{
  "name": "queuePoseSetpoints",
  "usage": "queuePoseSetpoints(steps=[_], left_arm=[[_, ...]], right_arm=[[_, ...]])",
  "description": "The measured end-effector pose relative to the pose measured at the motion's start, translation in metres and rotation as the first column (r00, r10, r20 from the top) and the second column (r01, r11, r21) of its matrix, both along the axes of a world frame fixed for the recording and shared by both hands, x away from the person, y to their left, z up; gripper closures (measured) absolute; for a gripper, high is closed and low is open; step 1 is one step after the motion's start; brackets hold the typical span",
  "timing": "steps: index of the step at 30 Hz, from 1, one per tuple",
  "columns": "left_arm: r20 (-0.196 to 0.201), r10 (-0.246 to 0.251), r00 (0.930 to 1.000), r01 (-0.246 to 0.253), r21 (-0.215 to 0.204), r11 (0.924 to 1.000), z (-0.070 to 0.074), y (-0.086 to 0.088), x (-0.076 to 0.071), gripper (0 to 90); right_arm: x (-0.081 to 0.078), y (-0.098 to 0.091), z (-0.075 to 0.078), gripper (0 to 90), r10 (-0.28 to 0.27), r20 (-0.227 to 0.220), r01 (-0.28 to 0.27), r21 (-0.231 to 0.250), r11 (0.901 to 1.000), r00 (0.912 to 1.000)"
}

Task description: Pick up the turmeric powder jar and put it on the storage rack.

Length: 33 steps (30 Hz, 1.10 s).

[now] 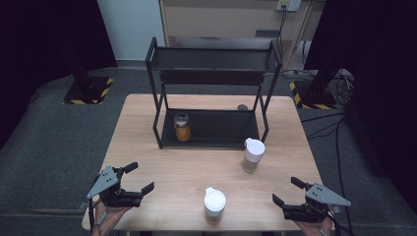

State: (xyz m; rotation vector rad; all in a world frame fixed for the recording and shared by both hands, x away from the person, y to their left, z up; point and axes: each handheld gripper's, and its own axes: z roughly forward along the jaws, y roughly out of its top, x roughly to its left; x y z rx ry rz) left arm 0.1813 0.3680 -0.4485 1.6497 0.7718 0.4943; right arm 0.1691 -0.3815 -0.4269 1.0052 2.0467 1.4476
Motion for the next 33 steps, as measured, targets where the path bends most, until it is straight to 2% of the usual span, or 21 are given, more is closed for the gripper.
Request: queuePoseSetpoints(steps=[4,11,24,33], left_arm=[[-0.009,-0.001,1.0000,0.001,0.005,1.0000,-0.004,0.002,-0.001,3.5],[-0.048,0.004,0.9988,-0.004,0.007,1.0000,-0.012,0.008,-0.001,3.6],[-0.029,0.007,0.9996,-0.007,0.025,0.9997,-0.016,0.014,-0.005,3.9],[-0.033,0.011,0.9994,-0.010,0.028,0.9996,-0.016,0.014,-0.005,3.2]], right_arm=[[0.000,0.001,0.000,7.5,0.002,0.002,-0.002,-0.005,1.0000,1.0000],[0.000,0.000,0.000,7.3,0.009,0.006,-0.009,-0.003,1.0000,0.9999],[0.000,0.000,0.000,7.2,0.014,0.007,-0.014,-0.003,0.9999,0.9999],[0.001,0.000,-0.001,7.3,0.015,0.008,-0.015,-0.002,0.9999,0.9999]])
